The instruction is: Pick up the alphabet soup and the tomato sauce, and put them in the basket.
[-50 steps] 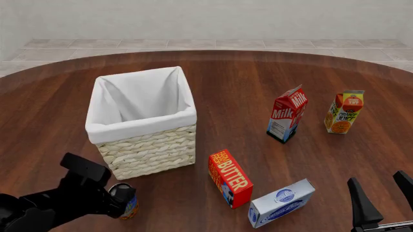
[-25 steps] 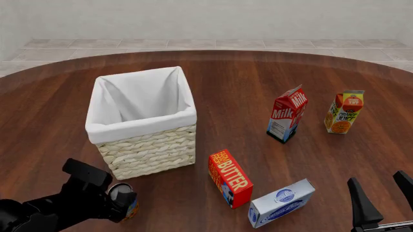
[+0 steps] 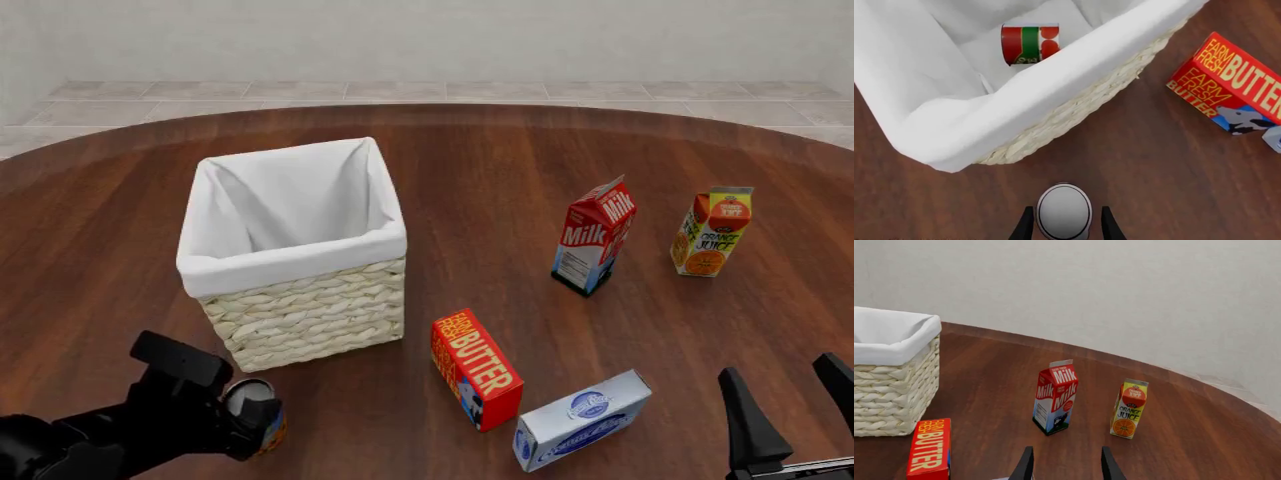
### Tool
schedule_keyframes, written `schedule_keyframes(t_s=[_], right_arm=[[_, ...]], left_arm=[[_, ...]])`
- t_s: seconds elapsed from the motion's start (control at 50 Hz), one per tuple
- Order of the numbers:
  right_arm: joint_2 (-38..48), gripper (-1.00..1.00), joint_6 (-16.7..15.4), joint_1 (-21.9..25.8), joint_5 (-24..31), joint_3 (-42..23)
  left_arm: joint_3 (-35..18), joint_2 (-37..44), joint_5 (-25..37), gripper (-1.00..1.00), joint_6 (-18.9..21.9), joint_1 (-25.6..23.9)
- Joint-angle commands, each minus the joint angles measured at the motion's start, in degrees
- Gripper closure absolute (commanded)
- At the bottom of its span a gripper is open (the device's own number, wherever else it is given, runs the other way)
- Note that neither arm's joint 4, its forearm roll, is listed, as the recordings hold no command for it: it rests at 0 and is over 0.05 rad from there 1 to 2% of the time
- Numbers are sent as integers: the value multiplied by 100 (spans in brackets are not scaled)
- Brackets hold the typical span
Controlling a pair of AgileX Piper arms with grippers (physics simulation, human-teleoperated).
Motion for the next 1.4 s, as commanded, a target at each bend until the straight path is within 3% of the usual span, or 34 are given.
schedule_keyframes(t_s=[0.02,0.76,0.78,1.22,1.4], right_arm=[[0,-100,4,3,1,0],[0,-100,29,-13,8,0],[0,-100,27,-14,9,0],[0,-100,24,-14,9,0],[0,-100,13,-11,7,0]], left_arm=[[38,93,-121,-100,-14,13],[79,355,-366,-100,-59,42],[51,377,-370,100,-6,98],[56,274,-318,100,11,63],[-206,53,16,100,162,171]])
